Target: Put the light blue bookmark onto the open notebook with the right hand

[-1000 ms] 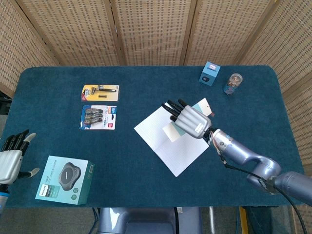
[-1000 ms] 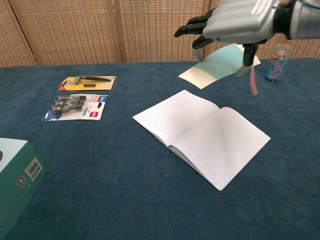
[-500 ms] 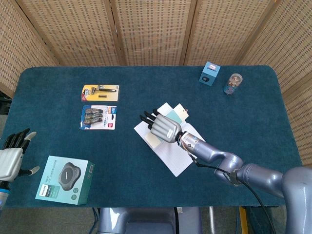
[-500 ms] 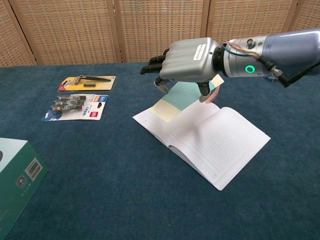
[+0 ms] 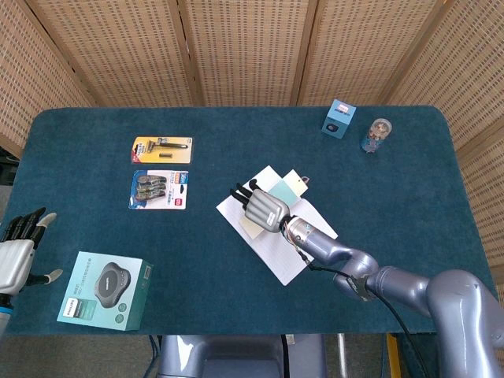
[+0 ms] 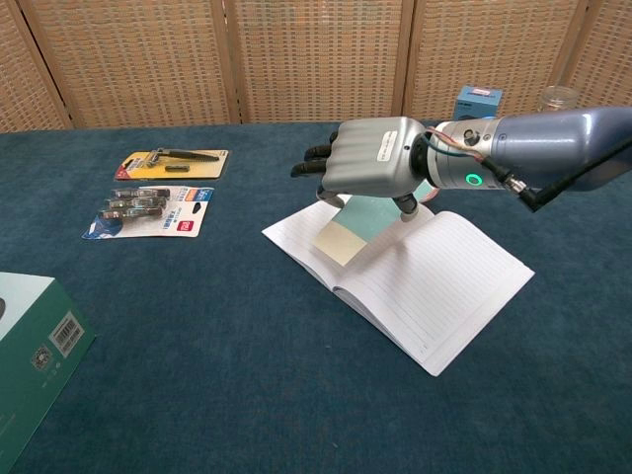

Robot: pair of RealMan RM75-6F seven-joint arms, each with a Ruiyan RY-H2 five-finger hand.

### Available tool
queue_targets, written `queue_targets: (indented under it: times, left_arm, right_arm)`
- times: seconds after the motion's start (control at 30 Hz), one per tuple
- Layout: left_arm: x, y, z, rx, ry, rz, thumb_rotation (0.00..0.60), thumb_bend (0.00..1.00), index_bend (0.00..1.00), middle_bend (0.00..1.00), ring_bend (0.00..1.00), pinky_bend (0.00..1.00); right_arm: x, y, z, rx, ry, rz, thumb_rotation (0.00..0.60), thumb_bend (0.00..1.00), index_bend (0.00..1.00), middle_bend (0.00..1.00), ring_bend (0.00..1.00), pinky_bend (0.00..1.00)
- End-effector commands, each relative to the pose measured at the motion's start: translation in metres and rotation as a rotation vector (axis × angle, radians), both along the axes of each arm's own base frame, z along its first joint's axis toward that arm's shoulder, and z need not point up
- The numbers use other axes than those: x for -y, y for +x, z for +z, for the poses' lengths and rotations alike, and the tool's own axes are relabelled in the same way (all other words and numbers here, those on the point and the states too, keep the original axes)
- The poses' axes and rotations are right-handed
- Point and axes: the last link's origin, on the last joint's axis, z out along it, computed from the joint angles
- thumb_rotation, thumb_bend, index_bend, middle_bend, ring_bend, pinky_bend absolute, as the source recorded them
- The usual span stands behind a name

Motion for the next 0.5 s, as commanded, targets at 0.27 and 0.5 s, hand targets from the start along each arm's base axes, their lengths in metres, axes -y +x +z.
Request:
queue_targets:
  times: [0.27,0.5]
  left_arm:
    - [0.0000,0.0004,-0.0005,-0.001,-0.001,0.001,0.600,0.00,0.00,0.00,0.00,0.00]
    - [-0.0001,0.0005,-0.0001,0.002,-0.002,0.001,0.600,0.00,0.00,0.00,0.00,0.00]
  right_arm:
    - [-0.0015,0.0025,-0.0089,-0.034,-0.032,0.065,0.600,0.03,0.59,0.00,0.00,0.23]
    - [-0.0009,-0.0017,-0.0118,-0.069,-0.048,0.097,0.600,0.00,0.24,0.00,0.00,0.23]
